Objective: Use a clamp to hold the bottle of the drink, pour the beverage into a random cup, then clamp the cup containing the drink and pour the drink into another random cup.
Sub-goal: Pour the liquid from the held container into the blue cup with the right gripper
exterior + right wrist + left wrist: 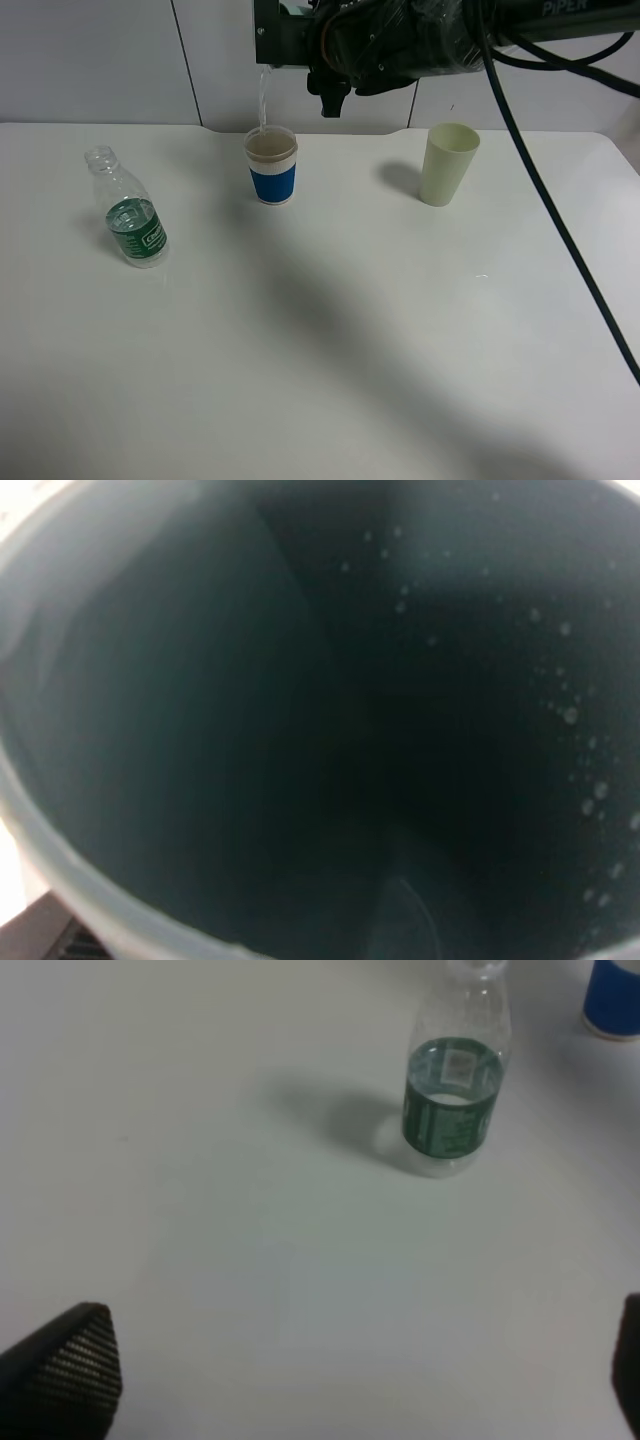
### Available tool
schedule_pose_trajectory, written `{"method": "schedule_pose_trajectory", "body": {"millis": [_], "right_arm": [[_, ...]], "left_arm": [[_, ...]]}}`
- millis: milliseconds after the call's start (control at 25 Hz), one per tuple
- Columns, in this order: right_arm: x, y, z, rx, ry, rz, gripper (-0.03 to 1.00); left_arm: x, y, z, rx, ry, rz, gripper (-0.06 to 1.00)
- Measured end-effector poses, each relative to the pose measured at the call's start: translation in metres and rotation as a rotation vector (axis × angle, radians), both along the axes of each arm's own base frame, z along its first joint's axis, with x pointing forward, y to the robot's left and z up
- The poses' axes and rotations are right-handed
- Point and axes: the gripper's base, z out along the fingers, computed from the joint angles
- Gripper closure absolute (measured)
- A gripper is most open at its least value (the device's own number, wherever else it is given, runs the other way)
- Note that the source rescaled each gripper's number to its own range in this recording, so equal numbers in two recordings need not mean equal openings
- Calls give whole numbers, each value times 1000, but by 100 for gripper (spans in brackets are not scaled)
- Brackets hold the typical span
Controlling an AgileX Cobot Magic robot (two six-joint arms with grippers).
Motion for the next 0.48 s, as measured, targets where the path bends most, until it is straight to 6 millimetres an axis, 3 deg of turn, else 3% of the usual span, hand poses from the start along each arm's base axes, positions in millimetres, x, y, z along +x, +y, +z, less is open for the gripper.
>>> {"method": "schedule_pose_trajectory", "body": {"millis": [480], "right_arm": [[1, -1, 2, -30, -26, 2, 96]], "left_arm": [[0, 0, 0, 0, 0, 0, -6]]}}
